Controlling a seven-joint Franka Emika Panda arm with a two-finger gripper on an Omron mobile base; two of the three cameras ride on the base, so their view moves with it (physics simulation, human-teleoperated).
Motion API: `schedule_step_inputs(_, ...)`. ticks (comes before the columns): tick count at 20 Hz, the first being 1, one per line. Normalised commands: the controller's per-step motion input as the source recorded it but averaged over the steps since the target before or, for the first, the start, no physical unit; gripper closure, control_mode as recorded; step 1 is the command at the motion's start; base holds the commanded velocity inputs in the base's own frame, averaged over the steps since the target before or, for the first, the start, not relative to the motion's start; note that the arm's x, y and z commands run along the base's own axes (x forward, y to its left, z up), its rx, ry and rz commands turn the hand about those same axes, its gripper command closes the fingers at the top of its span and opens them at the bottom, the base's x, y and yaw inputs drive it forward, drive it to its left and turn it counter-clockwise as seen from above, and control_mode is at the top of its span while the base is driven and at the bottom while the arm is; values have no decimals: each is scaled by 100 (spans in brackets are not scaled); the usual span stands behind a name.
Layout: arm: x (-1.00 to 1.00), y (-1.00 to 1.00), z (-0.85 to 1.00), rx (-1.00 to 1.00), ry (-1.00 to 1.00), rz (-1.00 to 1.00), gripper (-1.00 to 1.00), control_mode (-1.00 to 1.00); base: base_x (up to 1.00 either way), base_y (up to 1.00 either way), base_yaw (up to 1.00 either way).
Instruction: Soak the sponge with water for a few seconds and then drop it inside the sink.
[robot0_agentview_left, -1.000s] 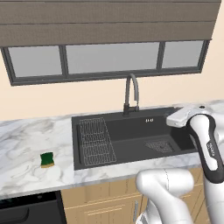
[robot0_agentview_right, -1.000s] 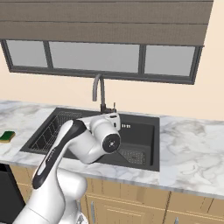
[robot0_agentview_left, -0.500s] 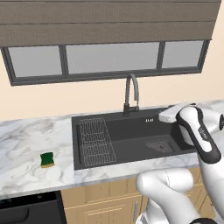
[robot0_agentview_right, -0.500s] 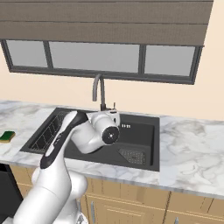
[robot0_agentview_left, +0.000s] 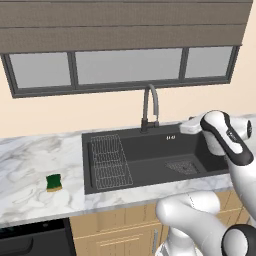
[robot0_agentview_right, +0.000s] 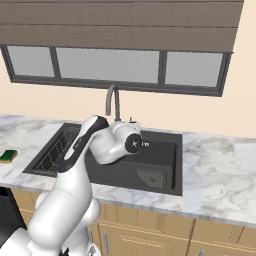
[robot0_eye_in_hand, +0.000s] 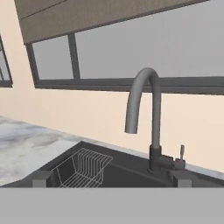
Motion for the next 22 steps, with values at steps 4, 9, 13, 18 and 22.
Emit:
schedule_step_inputs(4,0,0,0,0,0,2,-100,-100,0,0,0)
schedule_step_inputs(9,0,0,-3,0,0,0,-100,-100,0,0,0)
schedule_step_inputs(13,0,0,-16,0,0,1,-100,-100,0,0,0)
schedule_step_inputs(18,0,0,-6,0,0,2,-100,-100,0,0,0)
schedule_step_inputs(22,1,0,0,0,0,3,-100,-100,0,0,0)
